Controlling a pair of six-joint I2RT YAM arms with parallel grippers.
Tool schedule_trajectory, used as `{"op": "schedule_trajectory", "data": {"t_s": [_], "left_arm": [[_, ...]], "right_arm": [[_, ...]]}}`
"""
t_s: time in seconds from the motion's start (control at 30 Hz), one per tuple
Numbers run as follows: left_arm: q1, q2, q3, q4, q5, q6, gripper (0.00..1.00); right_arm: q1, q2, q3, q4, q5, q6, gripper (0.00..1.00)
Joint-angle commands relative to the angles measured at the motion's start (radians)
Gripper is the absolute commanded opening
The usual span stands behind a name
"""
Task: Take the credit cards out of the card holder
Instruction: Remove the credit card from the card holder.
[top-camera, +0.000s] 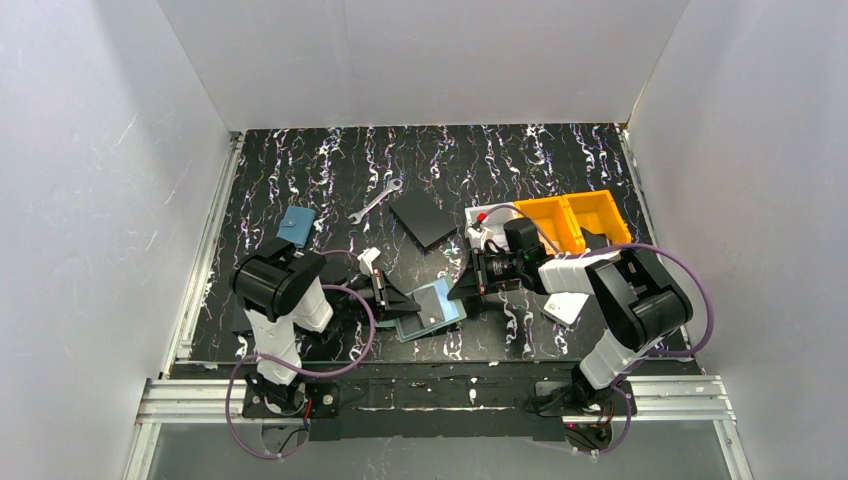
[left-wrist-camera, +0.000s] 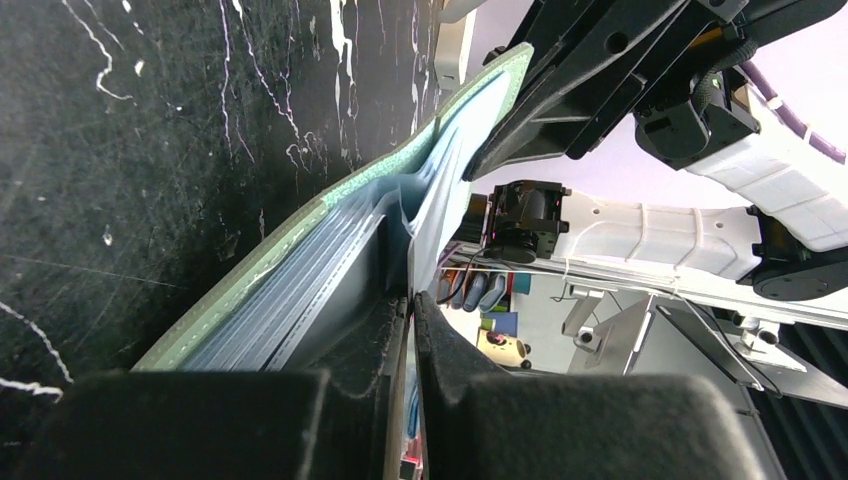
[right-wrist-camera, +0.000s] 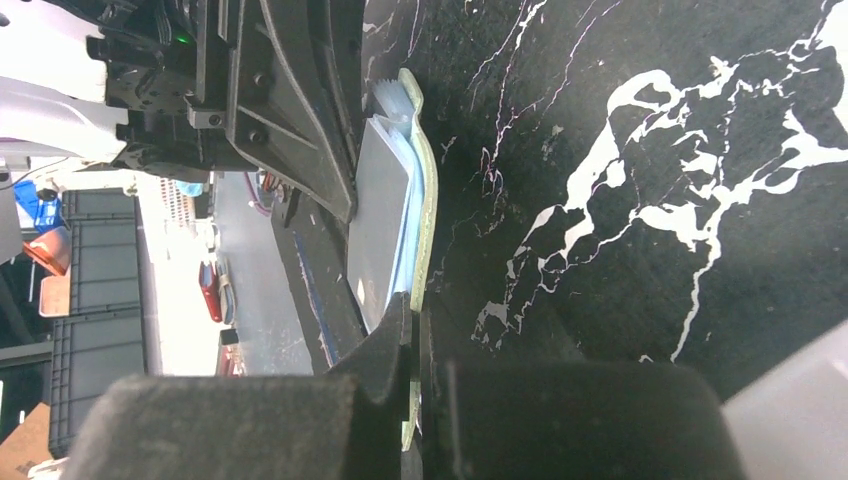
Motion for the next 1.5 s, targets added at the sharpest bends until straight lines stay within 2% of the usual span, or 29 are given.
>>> {"op": "schedule_trajectory", "data": {"t_s": [0.0,0.2,0.23,0.3,0.33,0.5,0.87,1.03,1.27,1.37,1.47], "left_arm": [[0.017,0.004,0.002,0.007,0.059,0.042,0.07],[0.018,0.023,-0.001,0.007,0.071,0.052,0.13],[0.019,0.024,-0.002,0.008,0.073,0.054,0.12],[0.020,0.026,-0.003,0.008,0.077,0.057,0.02],[0.021,0.026,-0.004,0.007,0.077,0.059,0.00],[0.038,0.023,-0.017,0.008,0.076,0.062,0.00],[0.050,-0.093,-0.108,0.006,-0.010,0.054,0.00],[0.050,-0.169,-0.135,-0.004,-0.031,0.052,0.00],[0.049,-0.262,-0.172,-0.022,-0.050,0.048,0.00],[0.050,-0.291,-0.175,-0.024,-0.049,0.046,0.00],[0.050,-0.318,-0.167,-0.026,-0.047,0.033,0.00]], "right_arm": [[-0.010,0.001,0.032,0.007,0.036,-0.047,0.01],[-0.009,0.028,0.048,0.000,0.027,-0.047,0.01],[-0.009,0.028,0.048,-0.001,0.028,-0.046,0.01],[-0.009,0.028,0.046,-0.002,0.028,-0.046,0.01],[-0.009,0.027,0.047,-0.001,0.027,-0.048,0.01],[-0.010,0.021,0.051,-0.012,0.031,-0.057,0.01],[-0.008,0.024,0.062,-0.058,0.055,-0.107,0.02],[-0.006,0.003,0.076,-0.099,0.059,-0.159,0.24],[-0.005,-0.113,0.157,-0.336,0.146,-0.373,0.64],[-0.001,-0.159,0.153,-0.353,0.114,-0.396,0.77],[0.012,-0.193,0.134,-0.320,0.002,-0.399,0.86]]}}
